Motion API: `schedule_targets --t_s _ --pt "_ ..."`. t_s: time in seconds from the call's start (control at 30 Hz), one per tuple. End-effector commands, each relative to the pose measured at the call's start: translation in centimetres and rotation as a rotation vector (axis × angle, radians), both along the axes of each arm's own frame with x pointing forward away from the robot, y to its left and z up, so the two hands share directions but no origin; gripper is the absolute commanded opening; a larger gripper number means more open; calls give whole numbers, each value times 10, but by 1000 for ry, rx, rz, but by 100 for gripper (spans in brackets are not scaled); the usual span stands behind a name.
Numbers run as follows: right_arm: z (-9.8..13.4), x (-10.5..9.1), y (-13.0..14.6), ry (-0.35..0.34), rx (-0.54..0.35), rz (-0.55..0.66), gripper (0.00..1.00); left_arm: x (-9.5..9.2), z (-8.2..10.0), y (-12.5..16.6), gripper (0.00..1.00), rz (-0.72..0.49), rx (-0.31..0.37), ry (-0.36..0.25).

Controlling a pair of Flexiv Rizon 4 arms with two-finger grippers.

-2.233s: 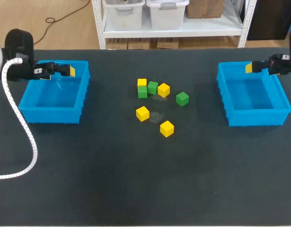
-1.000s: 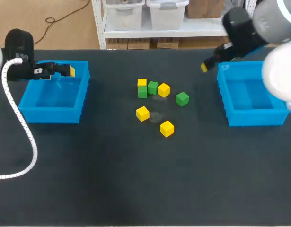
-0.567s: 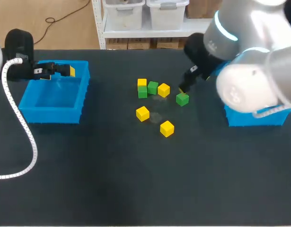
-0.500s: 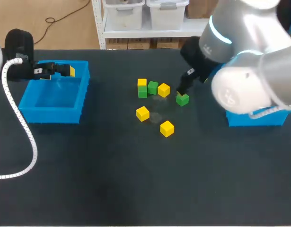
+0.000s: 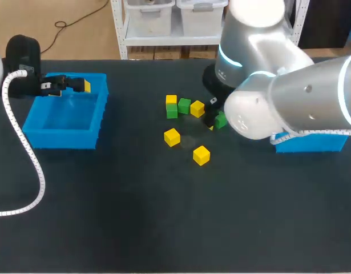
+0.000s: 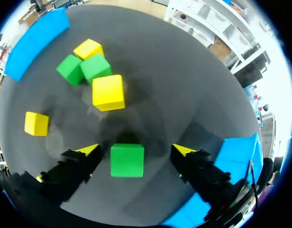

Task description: Put the green cubes in the right bin and the yellow cubes in the left bin.

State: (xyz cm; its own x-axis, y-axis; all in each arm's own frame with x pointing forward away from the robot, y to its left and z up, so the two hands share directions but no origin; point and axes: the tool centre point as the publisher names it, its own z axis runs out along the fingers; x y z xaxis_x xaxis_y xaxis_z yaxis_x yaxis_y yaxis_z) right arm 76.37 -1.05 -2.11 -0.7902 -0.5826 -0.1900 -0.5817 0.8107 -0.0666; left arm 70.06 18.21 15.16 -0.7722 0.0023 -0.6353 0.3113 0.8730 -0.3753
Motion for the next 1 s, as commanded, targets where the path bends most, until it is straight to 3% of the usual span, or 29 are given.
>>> schedule_targets --t_s 0.03,0.2,0.3,0.57,0.7,0.8,1.0 --pt "-3 0 3 1 -23 -17 0 0 -2 2 100 -6 -9 -7" --pt "3 1 0 -12 -41 -43 0 0 -2 2 100 -6 -9 -7" --pt "20 2 2 -60 -58 -30 0 0 -2 2 100 -6 -9 -7" --pt "116 4 -11 -258 13 -80 0 0 -2 2 100 -6 -9 -7" --pt "158 11 -47 -363 53 -206 0 0 -2 2 100 -6 -9 -7" --pt "172 15 -84 -410 62 -344 0 0 -2 2 100 -6 -9 -7" --pt "163 6 -153 -388 41 -566 0 0 -2 2 100 -6 -9 -7"
